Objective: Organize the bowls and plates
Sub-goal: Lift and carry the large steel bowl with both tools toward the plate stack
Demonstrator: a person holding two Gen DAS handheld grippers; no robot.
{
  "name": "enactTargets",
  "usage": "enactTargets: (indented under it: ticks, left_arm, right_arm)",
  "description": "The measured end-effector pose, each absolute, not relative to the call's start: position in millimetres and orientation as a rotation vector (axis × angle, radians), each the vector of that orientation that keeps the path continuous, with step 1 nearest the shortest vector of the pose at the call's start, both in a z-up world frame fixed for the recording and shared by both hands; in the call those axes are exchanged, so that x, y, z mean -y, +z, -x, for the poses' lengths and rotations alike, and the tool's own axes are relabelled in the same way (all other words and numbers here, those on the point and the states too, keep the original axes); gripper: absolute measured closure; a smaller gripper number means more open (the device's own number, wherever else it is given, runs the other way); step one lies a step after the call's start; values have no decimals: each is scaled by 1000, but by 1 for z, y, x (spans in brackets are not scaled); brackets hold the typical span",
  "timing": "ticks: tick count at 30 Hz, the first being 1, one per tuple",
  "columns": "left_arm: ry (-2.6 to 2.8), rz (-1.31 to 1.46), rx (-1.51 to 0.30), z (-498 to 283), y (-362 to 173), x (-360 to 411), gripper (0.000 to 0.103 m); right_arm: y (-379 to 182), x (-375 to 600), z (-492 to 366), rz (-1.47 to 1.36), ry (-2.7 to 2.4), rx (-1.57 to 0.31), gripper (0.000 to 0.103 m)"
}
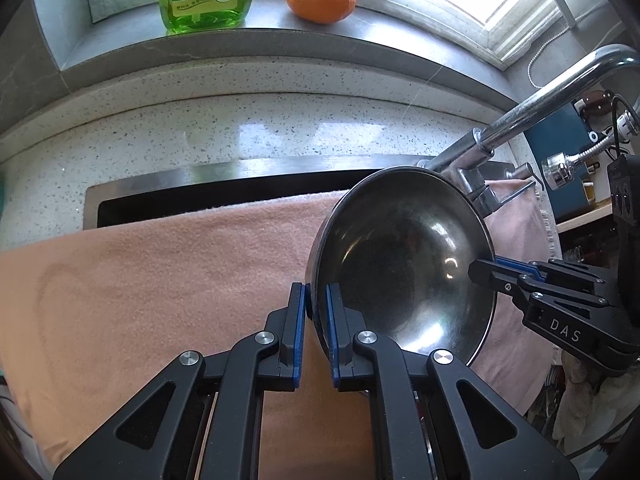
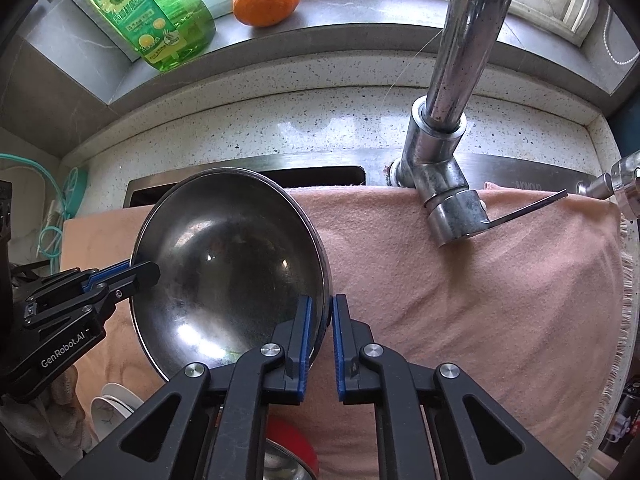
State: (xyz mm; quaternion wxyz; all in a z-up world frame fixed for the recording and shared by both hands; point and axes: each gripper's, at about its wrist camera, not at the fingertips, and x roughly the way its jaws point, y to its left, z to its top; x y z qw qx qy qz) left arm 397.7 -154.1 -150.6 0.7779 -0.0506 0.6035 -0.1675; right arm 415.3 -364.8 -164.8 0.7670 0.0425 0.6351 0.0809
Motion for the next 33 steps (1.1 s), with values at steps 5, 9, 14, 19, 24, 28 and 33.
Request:
enactTargets:
  ticks: [5,9,14,19,24,28,33]
  left_arm:
    - [-355,117,-1296,-394,-145,147,95]
    - [-348,131,-1290,-390,-140,136,95]
    - [-341,141,-1281,-383,-133,123,95]
    - [-322,164,-1270,-376,-125,104,95]
    - [-300,180,-1270,-366,-122,82,95]
    - [-280,199,-1271,-359,-121,64,95]
    - [-254,223,-1265,-348,-120,41,95]
  right_arm:
    - [-162,361,-413,-101,178,-1382,94]
    - [-157,353,-411,-96,188,-1377,94]
    - [-151,340,-406,-89,199,-1374,94]
    - [-145,322,-401,-77,222,-1371,94]
    - [-140,301,-394,-69,251,-1378,94]
    - [-140,282,-387,-62,274,-1390,94]
    - [-142,258,-379,-44,303,-1399,94]
